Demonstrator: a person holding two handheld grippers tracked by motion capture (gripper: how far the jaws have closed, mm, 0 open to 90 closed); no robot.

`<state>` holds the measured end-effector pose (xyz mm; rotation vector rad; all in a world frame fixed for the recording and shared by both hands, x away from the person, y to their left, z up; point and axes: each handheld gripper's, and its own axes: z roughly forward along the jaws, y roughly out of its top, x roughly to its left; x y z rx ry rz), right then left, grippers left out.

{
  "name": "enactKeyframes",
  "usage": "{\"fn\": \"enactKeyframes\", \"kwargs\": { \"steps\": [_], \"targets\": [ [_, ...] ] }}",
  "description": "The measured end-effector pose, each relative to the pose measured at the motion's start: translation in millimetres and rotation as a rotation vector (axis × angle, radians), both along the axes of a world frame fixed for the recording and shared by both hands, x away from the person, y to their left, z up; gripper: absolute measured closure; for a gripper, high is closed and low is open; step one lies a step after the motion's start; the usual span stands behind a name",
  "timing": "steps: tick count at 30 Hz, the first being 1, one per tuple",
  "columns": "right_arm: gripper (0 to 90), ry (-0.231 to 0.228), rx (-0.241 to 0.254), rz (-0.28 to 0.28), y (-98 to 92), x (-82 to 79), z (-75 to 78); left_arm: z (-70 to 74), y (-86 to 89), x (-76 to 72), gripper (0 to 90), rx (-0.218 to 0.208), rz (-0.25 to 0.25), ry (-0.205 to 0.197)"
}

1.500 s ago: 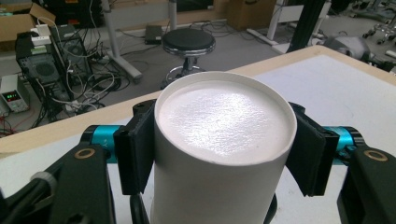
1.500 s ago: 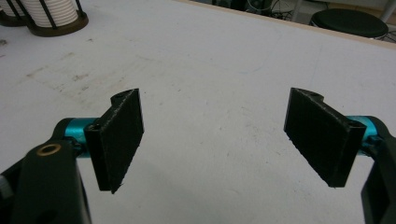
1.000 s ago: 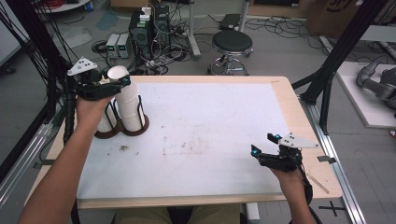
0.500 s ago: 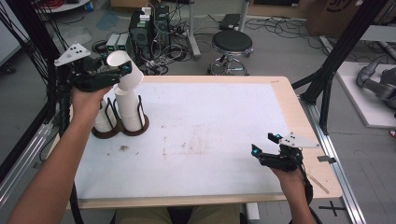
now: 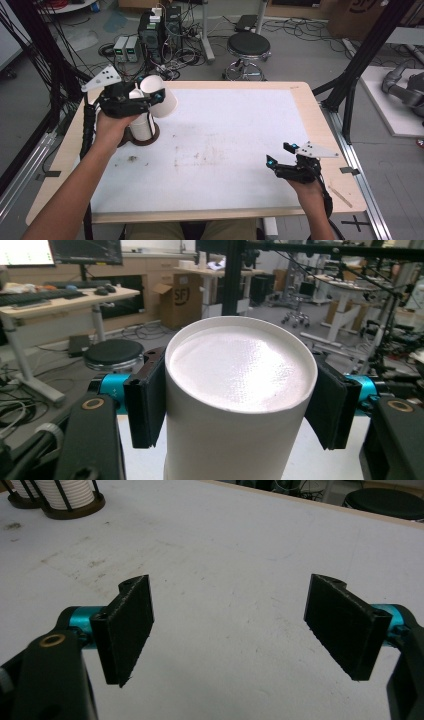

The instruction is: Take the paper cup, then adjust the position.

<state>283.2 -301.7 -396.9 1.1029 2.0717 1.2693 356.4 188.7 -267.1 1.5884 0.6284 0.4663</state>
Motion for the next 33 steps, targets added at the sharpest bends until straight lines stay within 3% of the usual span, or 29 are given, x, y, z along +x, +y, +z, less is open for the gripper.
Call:
{"fn": "enactKeyframes", "kwargs": {
  "steps": [17, 33],
  "targets": [
    [20.6, 0.004, 0.003, 0.027, 10.1, 4.1, -0.1, -50.2, -3.3, -24.8, 34.3, 0.005, -0.077, 0.039],
    [20.5, -0.003, 0.018, 0.083, 22.1, 4.6, 4.0, -68.3, -10.9, -33.8, 34.1, 0.013, -0.124, 0.062]
  ]
}}
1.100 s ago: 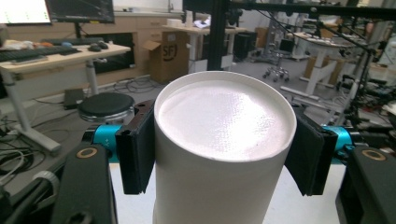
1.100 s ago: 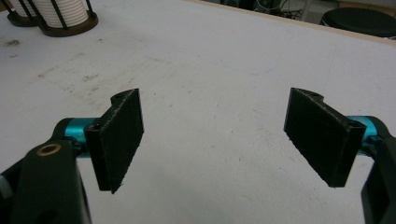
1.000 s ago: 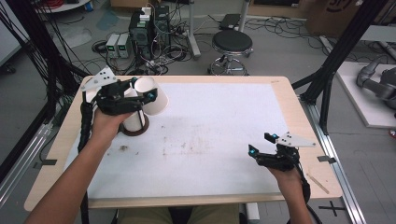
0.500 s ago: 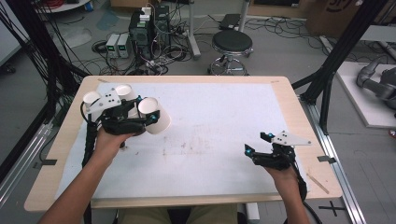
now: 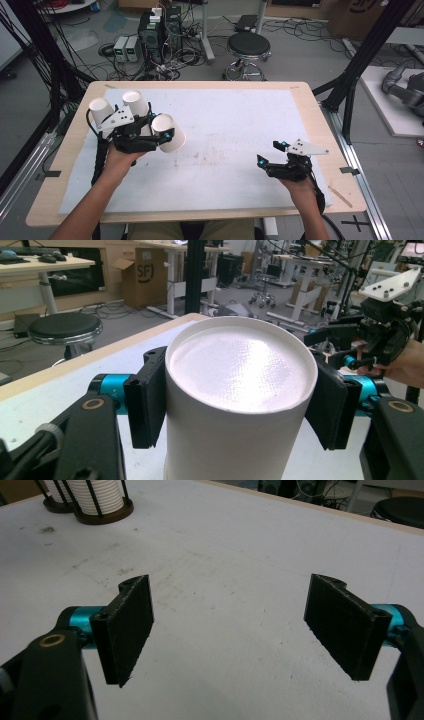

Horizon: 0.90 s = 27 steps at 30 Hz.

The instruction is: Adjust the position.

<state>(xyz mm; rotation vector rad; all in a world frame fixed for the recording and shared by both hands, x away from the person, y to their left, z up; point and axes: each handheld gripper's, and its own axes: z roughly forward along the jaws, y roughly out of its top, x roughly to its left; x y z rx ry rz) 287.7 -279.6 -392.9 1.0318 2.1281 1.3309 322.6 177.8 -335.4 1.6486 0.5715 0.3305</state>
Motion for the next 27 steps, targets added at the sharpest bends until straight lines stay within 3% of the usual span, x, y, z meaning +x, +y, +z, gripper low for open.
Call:
{"fn": "enactKeyframes", "kwargs": {
  "steps": [3, 9, 22, 27],
  "targets": [
    [20.5, 0.006, 0.018, 0.012, 1.9, -0.9, 0.2, -3.8, -3.2, -1.3, 34.1, -0.005, -0.014, 0.004],
    [20.5, -0.003, 0.031, 0.104, 12.6, -0.7, 1.6, -15.3, -13.6, -6.5, 34.1, 0.0, -0.059, 0.011],
    [20.4, -0.015, 0.068, 0.321, 59.8, 8.4, 12.9, -22.6, -29.1, -16.1, 34.1, 0.019, -0.141, 0.017],
    [20.4, -0.025, 0.058, 0.39, 77.6, 13.0, 15.2, -23.9, -35.3, -18.9, 34.1, 0.027, -0.167, 0.015]
  ]
}}
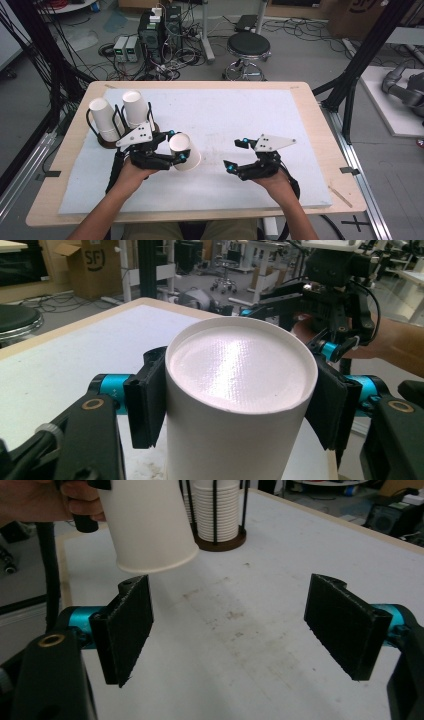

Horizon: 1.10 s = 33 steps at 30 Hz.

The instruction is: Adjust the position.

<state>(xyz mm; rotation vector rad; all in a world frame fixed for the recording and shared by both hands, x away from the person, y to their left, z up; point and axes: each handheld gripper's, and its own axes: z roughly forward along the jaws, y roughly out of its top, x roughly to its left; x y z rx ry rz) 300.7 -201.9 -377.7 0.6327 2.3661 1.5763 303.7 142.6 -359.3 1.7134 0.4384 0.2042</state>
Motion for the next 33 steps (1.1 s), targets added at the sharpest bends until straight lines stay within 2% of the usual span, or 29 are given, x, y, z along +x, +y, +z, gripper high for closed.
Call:
{"fn": "enactKeyframes", "kwargs": {
  "steps": [2, 5, 9, 13, 18, 21, 24, 28, 33],
  "targets": [
    [20.4, 0.018, -0.001, 0.036, 6.3, -0.2, -0.2, -0.3, -2.6, -1.2, 34.1, 0.008, -0.007, -0.002],
    [20.4, 0.016, -0.004, 0.067, 12.9, 0.3, -1.0, -1.4, -6.5, -2.9, 34.1, 0.016, -0.012, -0.004],
    [20.4, 0.032, 0.021, 0.106, 17.4, -2.7, -2.4, -3.2, -11.4, -3.7, 34.1, 0.021, -0.025, 0.0],
    [20.4, 0.01, 0.026, 0.127, 19.6, -4.6, -2.5, -4.0, -17.0, -4.9, 34.1, 0.024, -0.048, -0.002],
    [20.4, 0.015, 0.018, 0.151, 24.2, -7.1, -4.9, -3.8, -24.6, -6.9, 34.1, 0.033, -0.079, -0.007],
    [20.5, 0.035, 0.013, 0.176, 28.6, -8.2, -7.2, -3.2, -29.0, -8.3, 34.2, 0.037, -0.095, -0.01],
    [20.4, 0.025, 0.005, 0.174, 32.0, -7.7, -9.0, -2.2, -32.5, -8.9, 34.2, 0.042, -0.111, -0.012],
    [20.4, 0.045, 0.004, 0.204, 36.5, -8.8, -11.0, -0.7, -35.7, -9.7, 34.2, 0.039, -0.125, -0.008],
    [20.4, 0.038, 0.006, 0.213, 40.0, -9.0, -12.6, 0.2, -38.8, -10.6, 34.3, 0.033, -0.144, -0.001]
  ]
}}
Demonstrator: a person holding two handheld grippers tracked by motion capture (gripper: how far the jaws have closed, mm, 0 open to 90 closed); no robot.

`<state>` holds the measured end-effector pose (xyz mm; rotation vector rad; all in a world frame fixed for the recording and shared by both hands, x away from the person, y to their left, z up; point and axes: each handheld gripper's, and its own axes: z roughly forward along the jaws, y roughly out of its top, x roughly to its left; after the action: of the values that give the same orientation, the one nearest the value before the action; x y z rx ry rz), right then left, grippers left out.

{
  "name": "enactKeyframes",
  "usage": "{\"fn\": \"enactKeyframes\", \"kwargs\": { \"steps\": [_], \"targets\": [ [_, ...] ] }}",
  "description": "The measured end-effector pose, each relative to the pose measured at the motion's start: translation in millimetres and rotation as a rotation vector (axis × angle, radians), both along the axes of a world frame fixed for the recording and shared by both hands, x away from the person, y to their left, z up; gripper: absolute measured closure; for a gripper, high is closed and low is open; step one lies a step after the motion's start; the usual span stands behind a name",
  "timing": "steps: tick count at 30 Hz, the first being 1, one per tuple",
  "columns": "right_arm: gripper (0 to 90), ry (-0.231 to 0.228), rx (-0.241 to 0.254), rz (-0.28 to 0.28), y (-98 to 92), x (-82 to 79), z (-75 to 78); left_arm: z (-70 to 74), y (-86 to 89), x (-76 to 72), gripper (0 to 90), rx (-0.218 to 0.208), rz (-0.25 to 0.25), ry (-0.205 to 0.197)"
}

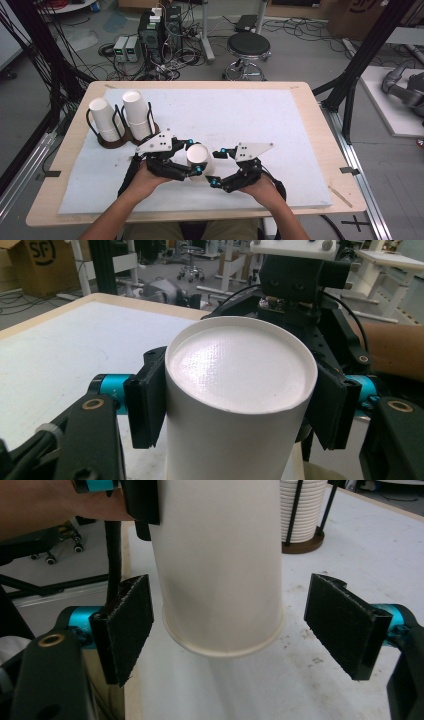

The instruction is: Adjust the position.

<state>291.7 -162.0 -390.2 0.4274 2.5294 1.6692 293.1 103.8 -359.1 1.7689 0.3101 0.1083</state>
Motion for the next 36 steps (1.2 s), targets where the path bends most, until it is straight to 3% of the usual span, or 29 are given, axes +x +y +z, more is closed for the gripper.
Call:
{"fn": "enactKeyframes", "kwargs": {
  "steps": [12, 21, 31, 36],
  "targets": [
    [20.4, 0.005, 0.017, 0.05, 9.8, -0.9, -3.3, 2.2, -8.3, -2.9, 34.4, 0.0, -0.056, -0.004],
    [20.6, 0.006, 0.018, 0.059, 12.5, 0.7, -5.6, 2.9, -10.2, -3.1, 34.4, -0.011, -0.065, -0.002],
    [28.0, -0.003, 0.028, 0.079, 10.0, 1.8, -6.2, 2.6, -9.1, -3.1, 34.6, -0.016, -0.064, -0.005],
    [30.7, -0.002, 0.008, 0.088, 10.0, 1.9, -5.7, 0.2, -8.5, -2.9, 34.8, -0.014, -0.065, -0.003]
  ]
}}
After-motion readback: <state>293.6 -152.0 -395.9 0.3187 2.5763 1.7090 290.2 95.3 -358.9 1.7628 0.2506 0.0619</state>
